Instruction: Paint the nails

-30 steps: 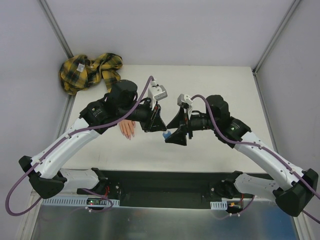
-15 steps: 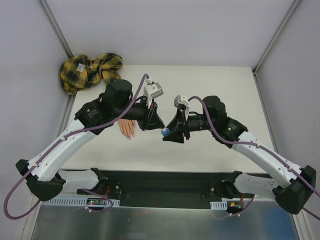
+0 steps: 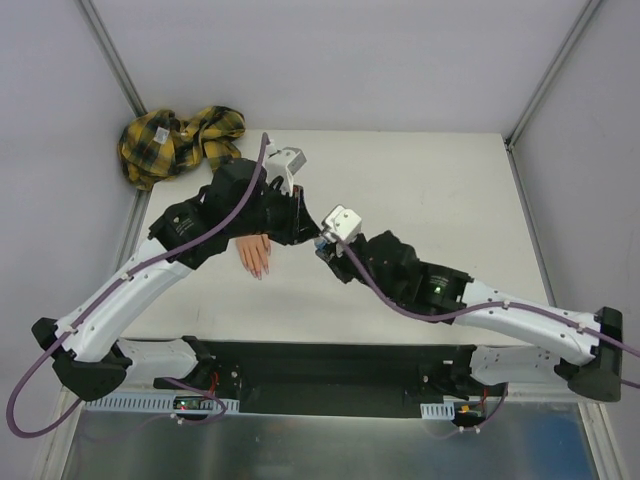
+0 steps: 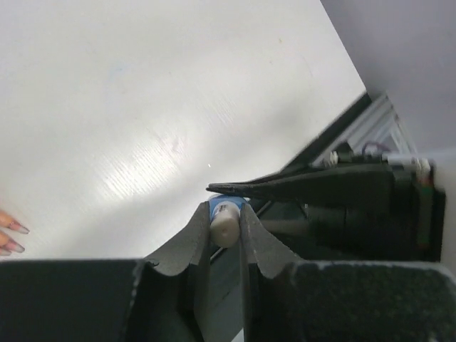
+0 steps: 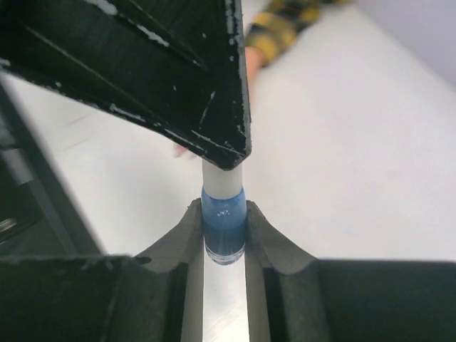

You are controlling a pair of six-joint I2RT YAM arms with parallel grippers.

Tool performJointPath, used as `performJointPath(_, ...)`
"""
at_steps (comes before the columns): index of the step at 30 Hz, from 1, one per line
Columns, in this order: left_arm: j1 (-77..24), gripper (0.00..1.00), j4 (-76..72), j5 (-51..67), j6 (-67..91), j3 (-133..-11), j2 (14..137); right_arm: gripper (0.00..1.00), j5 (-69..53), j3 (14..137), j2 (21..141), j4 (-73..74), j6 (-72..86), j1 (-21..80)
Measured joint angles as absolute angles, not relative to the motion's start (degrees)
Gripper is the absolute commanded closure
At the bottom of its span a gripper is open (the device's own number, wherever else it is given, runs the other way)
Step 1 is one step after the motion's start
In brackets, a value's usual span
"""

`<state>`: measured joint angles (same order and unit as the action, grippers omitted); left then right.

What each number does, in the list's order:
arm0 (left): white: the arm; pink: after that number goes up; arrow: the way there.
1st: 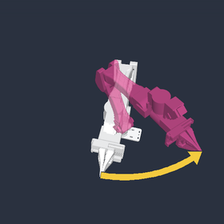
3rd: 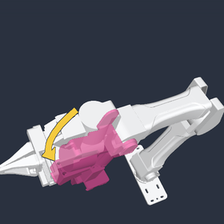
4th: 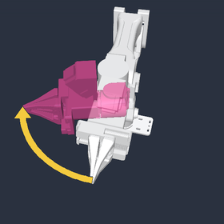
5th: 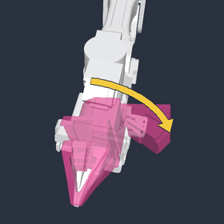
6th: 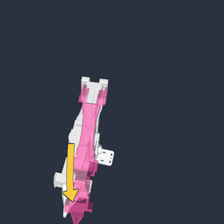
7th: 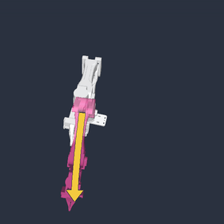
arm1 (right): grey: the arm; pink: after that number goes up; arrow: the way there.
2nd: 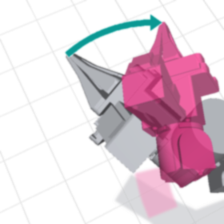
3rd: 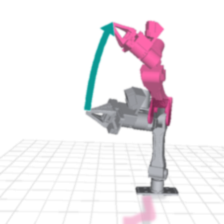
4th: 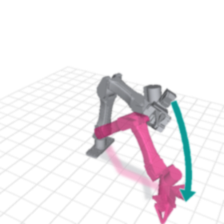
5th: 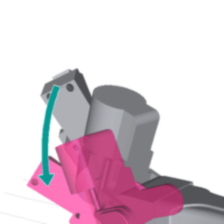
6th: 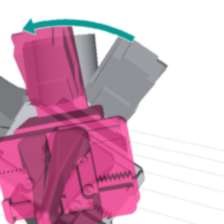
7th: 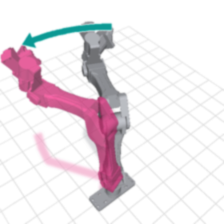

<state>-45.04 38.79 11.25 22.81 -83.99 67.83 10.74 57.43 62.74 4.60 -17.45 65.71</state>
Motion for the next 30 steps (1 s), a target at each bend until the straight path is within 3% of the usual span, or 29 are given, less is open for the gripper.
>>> performJointPath(3, -45.3, 1.00, 38.3, 4.6, 28.2, -84.0, 68.1, 1.00, 28.1, 59.6, 67.2, 2.8, -21.0, 71.0)
performJointPath(6, -45.3, 0.97, 38.4, -0.3, 32.6, -84.0, 68.2, 1.00, 35.5, 61.1, 71.1, 0.3, -23.3, 72.6)
performJointPath(7, -45.3, 0.88, 38.4, -0.8, 33.4, -84.0, 68.2, 1.00, 35.6, 61.1, 71.2, 0.1, -23.7, 72.6)
performJointPath(8, -45.3, 0.72, 38.4, -1.2, 34.2, -84.0, 68.2, 1.00, 35.2, 61.2, 71.1, 0.2, -24.0, 72.4)
performJointPath(9, -45.3, 0.35, 38.3, -1.5, 34.5, -84.0, 68.2, 1.00, 34.3, 61.2, 70.8, 0.3, -24.1, 72.1)
performJointPath(10, -45.3, 0.17, 38.3, -1.6, 34.5, -84.1, 68.1, 1.00, 31.9, 61.4, 70.5, 0.8, -24.0, 71.1)
performJointPath(11, -45.3, 0.06, 38.2, -2.1, 33.9, -84.1, 67.9, 1.00, 29.5, 61.6, 70.1, 1.9, -23.8, 70.0)
performJointPath(12, -45.1, 0.01, 38.5, -2.8, 33.4, -84.0, 67.5, 1.00, 26.6, 61.6, 69.2, 3.5, -23.6, 68.4)
performJointPath(18, -42.1, 0.06, 32.6, -1.7, 29.1, -78.1, 58.1, 1.00, 3.3, 61.7, 62.8, 11.0, -20.3, 57.6)
performJointPath(22, -38.7, 0.14, 22.8, 9.6, 26.7, -69.9, 50.3, 1.00, -16.6, 62.2, 61.7, 13.2, -16.6, 50.0)
performJointPath(30, -37.8, 0.14, 10.1, 31.2, 25.9, -66.2, 52.5, 1.00, -40.2, 62.3, 61.5, 13.1, -10.1, 46.8)
